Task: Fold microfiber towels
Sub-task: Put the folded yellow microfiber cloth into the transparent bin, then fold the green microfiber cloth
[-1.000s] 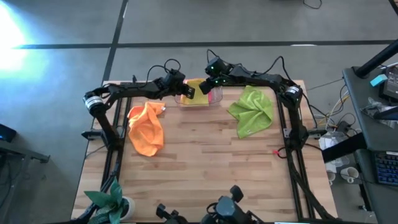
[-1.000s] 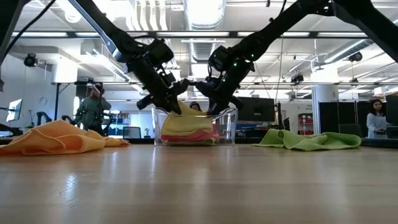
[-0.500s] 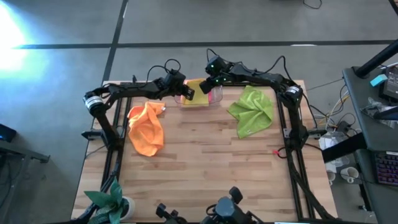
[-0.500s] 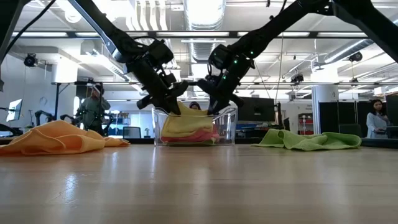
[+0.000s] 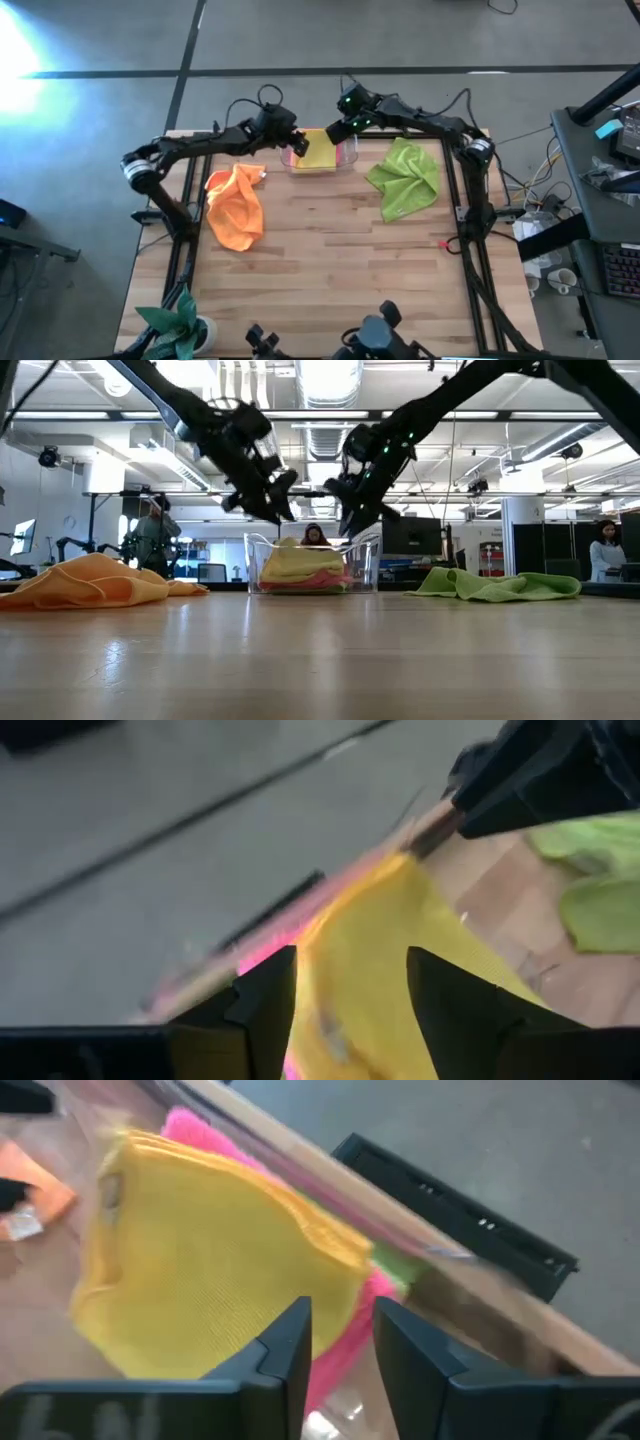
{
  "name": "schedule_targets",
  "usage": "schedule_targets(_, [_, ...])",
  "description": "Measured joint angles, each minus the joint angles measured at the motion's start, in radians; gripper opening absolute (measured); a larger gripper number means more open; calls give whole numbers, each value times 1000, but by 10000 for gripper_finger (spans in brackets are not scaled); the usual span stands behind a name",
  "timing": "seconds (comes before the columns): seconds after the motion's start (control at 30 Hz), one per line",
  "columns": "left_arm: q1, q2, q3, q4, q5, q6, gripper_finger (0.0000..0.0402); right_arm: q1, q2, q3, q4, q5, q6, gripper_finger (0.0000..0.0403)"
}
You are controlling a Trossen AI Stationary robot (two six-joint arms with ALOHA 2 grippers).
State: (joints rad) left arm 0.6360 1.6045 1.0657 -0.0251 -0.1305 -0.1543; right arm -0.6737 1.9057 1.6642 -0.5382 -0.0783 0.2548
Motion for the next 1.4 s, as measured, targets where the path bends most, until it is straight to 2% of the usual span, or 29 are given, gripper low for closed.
schedule_targets(0.13, [0, -81, 0, -7, -2, 67, 180, -10, -74, 0, -78, 0, -42, 117])
schedule_targets(0.27, [0, -148, -8, -35, -2, 89, 180, -8, -145, 0, -250, -1, -92, 117])
schedule_targets(0.4, [-1, -183, -25, -74, -2, 89, 180, 8, -199, -21, -426, 0, -91, 110])
schedule_targets(0.5, [-3, -192, -44, -75, -2, 84, 180, 31, -232, -76, -484, 0, -80, 105])
schedule_targets(0.7, [-3, -192, -53, -75, -2, 83, 180, 92, -308, -233, -501, -1, -51, 93])
schedule_targets(1.03, [-54, -192, -54, -63, -2, 80, 180, 209, -430, -514, -491, -4, 149, 89])
schedule_targets(1.2, [-99, -190, -56, -65, -1, 49, 180, 272, -449, -613, -443, -4, 249, 89])
schedule_targets(1.4, [-139, -190, -57, -65, -2, 2, 180, 373, -452, -684, -381, -6, 274, 89])
